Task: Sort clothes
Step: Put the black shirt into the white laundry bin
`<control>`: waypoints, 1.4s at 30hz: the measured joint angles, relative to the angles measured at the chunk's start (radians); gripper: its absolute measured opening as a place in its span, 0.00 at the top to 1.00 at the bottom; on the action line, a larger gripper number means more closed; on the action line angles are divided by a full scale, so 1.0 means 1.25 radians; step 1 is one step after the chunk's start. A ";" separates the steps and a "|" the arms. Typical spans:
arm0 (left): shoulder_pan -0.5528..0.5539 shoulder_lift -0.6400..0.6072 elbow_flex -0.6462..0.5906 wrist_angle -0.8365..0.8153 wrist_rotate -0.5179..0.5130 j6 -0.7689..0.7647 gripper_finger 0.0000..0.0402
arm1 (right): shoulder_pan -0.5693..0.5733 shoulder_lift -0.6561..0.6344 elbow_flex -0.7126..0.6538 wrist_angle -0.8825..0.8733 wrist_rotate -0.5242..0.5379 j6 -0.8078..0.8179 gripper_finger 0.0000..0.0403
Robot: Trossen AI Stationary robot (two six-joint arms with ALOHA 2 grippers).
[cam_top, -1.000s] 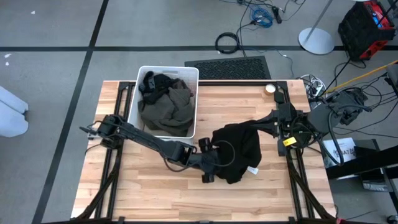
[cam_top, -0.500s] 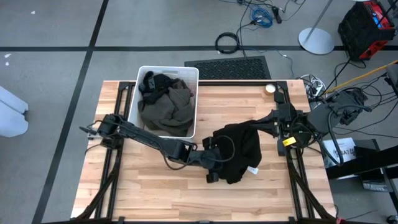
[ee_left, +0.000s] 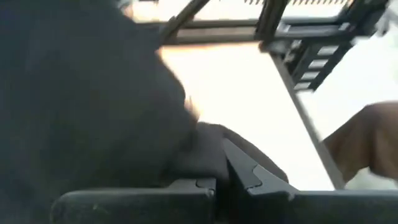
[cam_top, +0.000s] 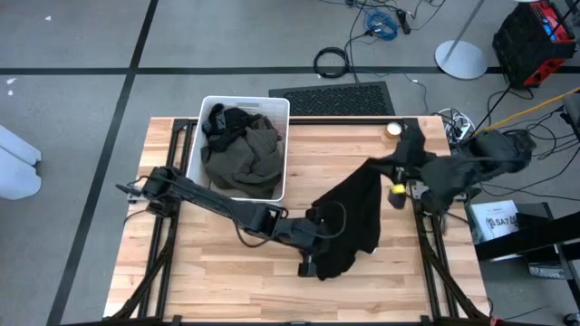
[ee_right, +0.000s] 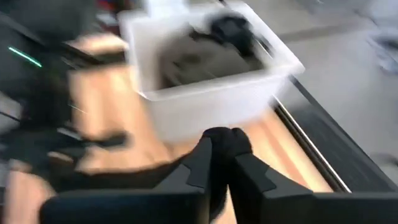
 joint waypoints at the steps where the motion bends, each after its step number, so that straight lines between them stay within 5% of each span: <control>1: 0.000 0.000 0.014 0.000 0.009 -0.002 0.98 | -0.019 0.001 -0.004 -0.039 0.001 0.020 0.91; 7: 0.015 -0.009 0.100 0.003 0.139 -0.163 0.98 | -0.168 0.006 -0.052 -0.191 -0.014 0.116 0.71; 15: 0.034 -0.025 0.190 -0.003 0.160 -0.170 0.99 | -0.304 0.023 -0.075 -0.174 -0.235 0.037 0.34; 18: 0.050 -0.034 0.207 0.003 0.160 -0.170 0.99 | -0.325 0.020 -0.013 -0.184 -0.318 0.065 0.28; 23: 0.089 -0.052 0.224 -0.001 0.163 -0.213 0.99 | -0.326 0.021 0.091 -0.179 -0.300 0.011 0.28; 34: 0.218 -0.168 0.239 -0.041 0.161 -0.253 0.99 | -0.146 0.016 0.067 -0.124 -0.283 0.019 0.32; 42: 0.276 -0.190 0.239 -0.092 0.155 -0.253 0.99 | 0.084 0.017 -0.197 0.025 -0.093 0.127 0.32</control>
